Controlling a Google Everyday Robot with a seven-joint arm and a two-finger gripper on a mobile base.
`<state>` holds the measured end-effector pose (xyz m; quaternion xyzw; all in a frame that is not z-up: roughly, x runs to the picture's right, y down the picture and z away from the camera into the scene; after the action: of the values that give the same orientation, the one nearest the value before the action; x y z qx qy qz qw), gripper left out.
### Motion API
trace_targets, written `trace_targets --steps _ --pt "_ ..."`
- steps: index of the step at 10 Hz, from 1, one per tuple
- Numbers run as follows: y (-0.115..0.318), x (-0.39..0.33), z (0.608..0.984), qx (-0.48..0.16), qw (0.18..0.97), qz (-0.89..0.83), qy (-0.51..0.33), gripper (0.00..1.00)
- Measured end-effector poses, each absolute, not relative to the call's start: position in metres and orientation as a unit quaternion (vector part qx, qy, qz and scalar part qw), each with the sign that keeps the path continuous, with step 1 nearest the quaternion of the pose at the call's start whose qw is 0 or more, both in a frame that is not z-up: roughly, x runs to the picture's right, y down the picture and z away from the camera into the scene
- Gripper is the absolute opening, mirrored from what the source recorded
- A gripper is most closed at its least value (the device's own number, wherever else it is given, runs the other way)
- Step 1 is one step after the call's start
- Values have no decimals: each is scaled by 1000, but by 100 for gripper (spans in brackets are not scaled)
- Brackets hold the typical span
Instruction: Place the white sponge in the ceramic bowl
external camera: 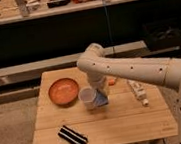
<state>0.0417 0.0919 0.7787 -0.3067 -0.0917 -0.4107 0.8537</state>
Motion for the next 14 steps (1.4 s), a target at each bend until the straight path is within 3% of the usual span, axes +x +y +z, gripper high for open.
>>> trace_targets --steps 14 --pt "32 -20 795 -259 842 -461 -106 0"
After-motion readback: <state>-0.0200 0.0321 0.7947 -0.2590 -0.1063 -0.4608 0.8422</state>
